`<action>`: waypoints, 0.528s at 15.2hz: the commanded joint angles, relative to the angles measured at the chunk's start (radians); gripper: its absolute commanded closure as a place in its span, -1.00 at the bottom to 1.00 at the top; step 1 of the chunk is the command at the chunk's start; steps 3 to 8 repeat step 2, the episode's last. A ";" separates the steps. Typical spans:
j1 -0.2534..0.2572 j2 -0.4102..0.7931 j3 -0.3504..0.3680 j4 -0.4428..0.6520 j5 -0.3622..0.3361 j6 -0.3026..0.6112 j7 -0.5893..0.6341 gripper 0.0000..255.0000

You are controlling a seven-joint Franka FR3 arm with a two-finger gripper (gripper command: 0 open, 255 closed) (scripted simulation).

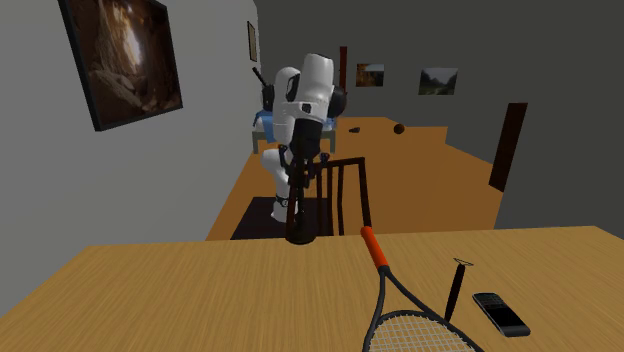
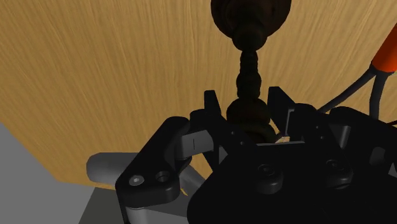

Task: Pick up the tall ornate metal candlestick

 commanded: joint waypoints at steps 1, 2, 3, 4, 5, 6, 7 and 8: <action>0.000 0.001 0.000 0.016 0.001 -0.014 -0.004 1.00; 0.001 0.001 0.000 0.016 0.001 -0.014 -0.004 1.00; 0.001 0.001 0.000 0.016 0.001 -0.014 -0.004 1.00; 0.001 0.001 0.000 0.016 0.001 -0.014 -0.004 1.00; 0.001 0.001 0.000 0.016 0.001 -0.014 -0.004 1.00; 0.001 0.001 0.000 0.016 0.001 -0.014 -0.004 1.00; 0.001 0.001 0.000 0.016 0.001 -0.014 -0.004 1.00; 0.001 0.001 0.000 0.016 0.001 -0.014 -0.004 1.00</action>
